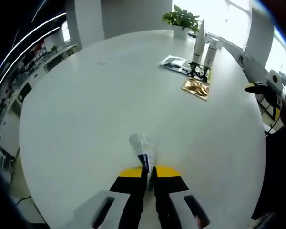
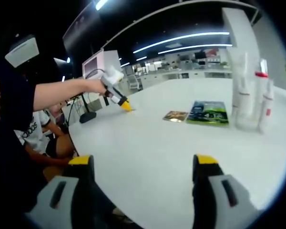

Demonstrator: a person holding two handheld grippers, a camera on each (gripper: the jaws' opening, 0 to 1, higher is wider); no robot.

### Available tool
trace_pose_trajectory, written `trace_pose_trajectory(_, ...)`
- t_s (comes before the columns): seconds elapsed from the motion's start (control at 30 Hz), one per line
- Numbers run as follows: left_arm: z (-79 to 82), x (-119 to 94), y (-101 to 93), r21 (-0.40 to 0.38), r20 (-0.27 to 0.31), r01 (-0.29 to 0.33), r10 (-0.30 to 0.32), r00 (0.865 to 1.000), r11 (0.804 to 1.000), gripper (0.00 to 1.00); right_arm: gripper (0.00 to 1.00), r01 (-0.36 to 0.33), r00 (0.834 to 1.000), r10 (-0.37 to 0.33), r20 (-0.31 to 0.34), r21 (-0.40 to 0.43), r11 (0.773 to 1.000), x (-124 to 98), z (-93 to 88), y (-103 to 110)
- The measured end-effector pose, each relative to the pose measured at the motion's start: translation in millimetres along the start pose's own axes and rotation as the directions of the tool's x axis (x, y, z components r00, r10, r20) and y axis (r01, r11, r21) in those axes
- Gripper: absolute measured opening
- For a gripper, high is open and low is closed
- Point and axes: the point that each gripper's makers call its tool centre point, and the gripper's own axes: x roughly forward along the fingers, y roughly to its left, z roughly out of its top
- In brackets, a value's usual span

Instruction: Arrange the skincare products in the storage area until every visible bottle or jar stands upright without overlapping.

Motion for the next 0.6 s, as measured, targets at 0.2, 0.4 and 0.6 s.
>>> trace_pose_trajectory(0.2,2.8,4,-6.1,-0.081,0.042,0.019,-0.016,0.999,0.997,0.03,0.85,-0.001,1.000,0.001,0.002,0.002,1.000,0,0.3,0)
trace_pose_trajectory(0.4,5.5,4,-17.2,-0.115,0.105,0.052,-0.039,0.994,0.992,0.02,0.85,-0.008,1.000,0.008,-0.003,-0.006,1.000,0,0.2,2)
trace_pose_trajectory(0.6,7.2,0,-22.8,-0.117,0.128,0.047,-0.031,0.991,0.992,0.02,0.85,-0.013,1.000,0.013,-0.006,-0.013,1.000,1,0.0,5)
